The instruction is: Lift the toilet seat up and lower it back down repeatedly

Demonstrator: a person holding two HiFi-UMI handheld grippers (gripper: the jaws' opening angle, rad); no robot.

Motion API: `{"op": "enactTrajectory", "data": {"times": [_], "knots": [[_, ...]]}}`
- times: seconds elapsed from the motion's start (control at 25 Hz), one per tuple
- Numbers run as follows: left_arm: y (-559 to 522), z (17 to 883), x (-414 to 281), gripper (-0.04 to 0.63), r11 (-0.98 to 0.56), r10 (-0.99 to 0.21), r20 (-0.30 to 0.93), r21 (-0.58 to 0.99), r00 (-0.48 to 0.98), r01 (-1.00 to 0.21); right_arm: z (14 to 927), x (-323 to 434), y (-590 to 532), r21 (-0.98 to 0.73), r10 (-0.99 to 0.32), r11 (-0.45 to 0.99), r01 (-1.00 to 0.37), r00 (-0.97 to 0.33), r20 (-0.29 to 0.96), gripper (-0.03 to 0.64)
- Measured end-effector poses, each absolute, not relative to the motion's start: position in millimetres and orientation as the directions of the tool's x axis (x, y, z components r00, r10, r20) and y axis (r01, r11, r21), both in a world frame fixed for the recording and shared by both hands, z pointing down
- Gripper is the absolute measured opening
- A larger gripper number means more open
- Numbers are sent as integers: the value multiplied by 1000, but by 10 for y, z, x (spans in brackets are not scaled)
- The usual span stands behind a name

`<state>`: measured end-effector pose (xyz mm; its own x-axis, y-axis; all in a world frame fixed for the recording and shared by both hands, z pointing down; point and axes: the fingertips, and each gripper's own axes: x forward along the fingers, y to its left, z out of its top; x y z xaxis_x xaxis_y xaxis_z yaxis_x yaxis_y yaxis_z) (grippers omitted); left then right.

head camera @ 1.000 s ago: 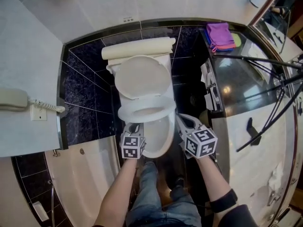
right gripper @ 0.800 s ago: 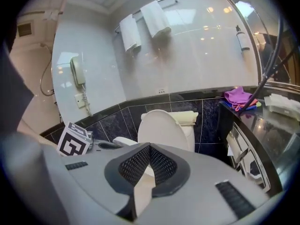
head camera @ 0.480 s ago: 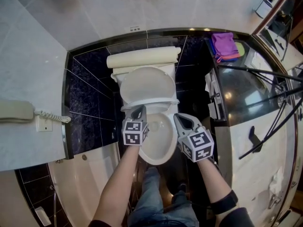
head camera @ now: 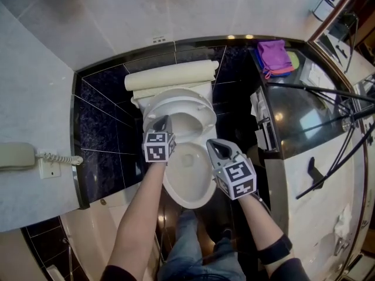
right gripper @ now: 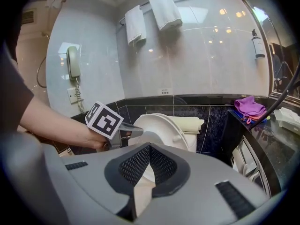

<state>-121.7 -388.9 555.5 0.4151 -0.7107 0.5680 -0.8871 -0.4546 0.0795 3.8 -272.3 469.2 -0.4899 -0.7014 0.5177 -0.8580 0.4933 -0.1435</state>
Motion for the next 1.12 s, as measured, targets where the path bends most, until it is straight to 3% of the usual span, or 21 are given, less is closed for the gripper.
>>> {"op": "enactTrajectory", "data": {"times": [0.6,1.12], "knots": [[-3709,5430,-1289,-10,-459,-718,564,56,408,-887,4731,-14,-2735,-135,-690,506,-852,-494,530,17],[-1976,4151,-1165,-9,-447,-759,529,-2,379,-894,3915,160,-1754,-114,-660,592,-798,-561,500,17]]}}
